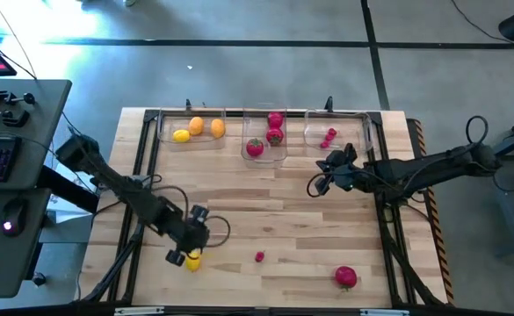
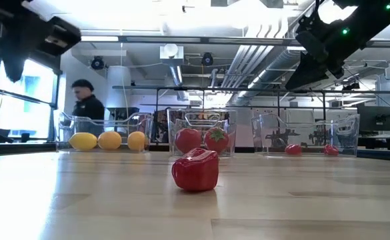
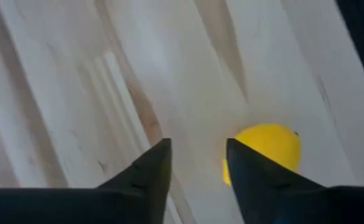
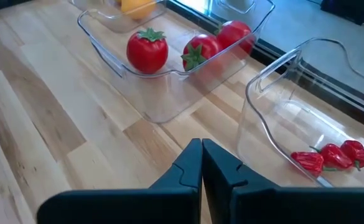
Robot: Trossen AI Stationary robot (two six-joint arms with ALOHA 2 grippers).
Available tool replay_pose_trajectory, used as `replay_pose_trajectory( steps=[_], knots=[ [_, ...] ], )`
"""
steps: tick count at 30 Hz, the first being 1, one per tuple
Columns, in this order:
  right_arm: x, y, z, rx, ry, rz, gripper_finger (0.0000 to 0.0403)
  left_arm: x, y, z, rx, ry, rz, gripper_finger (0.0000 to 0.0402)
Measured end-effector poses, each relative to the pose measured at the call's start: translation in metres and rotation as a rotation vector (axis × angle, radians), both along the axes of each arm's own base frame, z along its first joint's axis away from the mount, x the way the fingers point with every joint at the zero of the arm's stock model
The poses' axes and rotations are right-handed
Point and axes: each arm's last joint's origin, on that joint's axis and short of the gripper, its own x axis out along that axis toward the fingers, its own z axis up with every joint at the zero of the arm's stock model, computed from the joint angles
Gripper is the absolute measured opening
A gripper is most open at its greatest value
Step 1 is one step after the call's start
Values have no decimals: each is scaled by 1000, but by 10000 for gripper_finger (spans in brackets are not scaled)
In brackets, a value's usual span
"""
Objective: Sort produce into baskets
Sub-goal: Put the lemon into the left transparent bin
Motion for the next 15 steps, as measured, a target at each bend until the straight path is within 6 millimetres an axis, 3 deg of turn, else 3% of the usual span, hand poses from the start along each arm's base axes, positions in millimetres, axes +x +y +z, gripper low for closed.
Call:
replay_pose_trajectory(
  steps=[8,15],
  knots=[
    [0,0,0,0,5,1,0,4,-32,-13,87,125,-93,241],
    [-1,0,-1,1,15,2,0,-9,-57,-37,207,222,-282,261]
  ],
)
